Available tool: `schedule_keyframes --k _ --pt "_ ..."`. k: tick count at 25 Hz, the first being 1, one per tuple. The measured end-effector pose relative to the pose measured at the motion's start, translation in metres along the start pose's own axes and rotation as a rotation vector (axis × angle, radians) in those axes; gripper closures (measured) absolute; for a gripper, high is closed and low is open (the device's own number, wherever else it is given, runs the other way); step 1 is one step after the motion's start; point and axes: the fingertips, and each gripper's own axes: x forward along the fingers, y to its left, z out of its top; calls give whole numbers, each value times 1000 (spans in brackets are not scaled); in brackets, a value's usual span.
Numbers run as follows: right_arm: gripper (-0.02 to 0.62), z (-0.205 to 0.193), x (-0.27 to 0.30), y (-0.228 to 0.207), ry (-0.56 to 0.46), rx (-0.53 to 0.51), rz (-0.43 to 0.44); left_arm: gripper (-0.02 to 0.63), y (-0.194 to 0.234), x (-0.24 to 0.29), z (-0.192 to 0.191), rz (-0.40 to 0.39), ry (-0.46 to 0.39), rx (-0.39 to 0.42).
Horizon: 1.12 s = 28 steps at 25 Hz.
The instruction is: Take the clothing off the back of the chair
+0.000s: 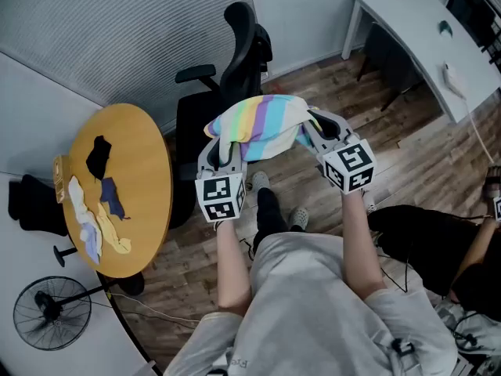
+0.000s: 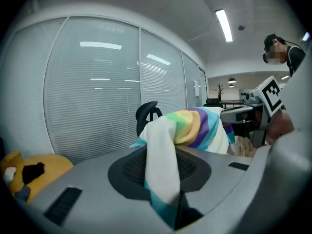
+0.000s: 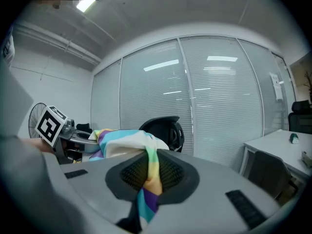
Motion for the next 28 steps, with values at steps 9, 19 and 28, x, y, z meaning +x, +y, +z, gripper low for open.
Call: schedule_keyframes --k 9,19,28 --pt "557 -55 15 8 62 73 21 495 5 2 -42 33 69 -77" --pt "557 -51 30 15 72 65 52 495 19 1 -39 24 57 -132" --pt "557 -40 33 15 61 36 39 495 22 1 -33 28 33 -146"
